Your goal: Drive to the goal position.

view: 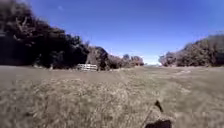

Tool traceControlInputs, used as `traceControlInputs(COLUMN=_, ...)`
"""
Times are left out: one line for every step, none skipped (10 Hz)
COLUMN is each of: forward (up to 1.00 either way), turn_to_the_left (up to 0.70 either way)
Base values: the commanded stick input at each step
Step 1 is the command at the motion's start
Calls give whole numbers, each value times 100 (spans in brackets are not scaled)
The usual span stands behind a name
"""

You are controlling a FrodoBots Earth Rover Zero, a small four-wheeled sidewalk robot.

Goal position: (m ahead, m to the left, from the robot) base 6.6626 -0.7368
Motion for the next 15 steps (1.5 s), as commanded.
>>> traceControlInputs(forward=100, turn_to_the_left=0)
traceControlInputs(forward=100, turn_to_the_left=0)
traceControlInputs(forward=100, turn_to_the_left=0)
traceControlInputs(forward=100, turn_to_the_left=0)
traceControlInputs(forward=100, turn_to_the_left=-16)
traceControlInputs(forward=100, turn_to_the_left=-40)
traceControlInputs(forward=100, turn_to_the_left=-40)
traceControlInputs(forward=100, turn_to_the_left=-30)
traceControlInputs(forward=100, turn_to_the_left=-5)
traceControlInputs(forward=100, turn_to_the_left=0)
traceControlInputs(forward=100, turn_to_the_left=0)
traceControlInputs(forward=100, turn_to_the_left=0)
traceControlInputs(forward=100, turn_to_the_left=0)
traceControlInputs(forward=100, turn_to_the_left=0)
traceControlInputs(forward=100, turn_to_the_left=0)
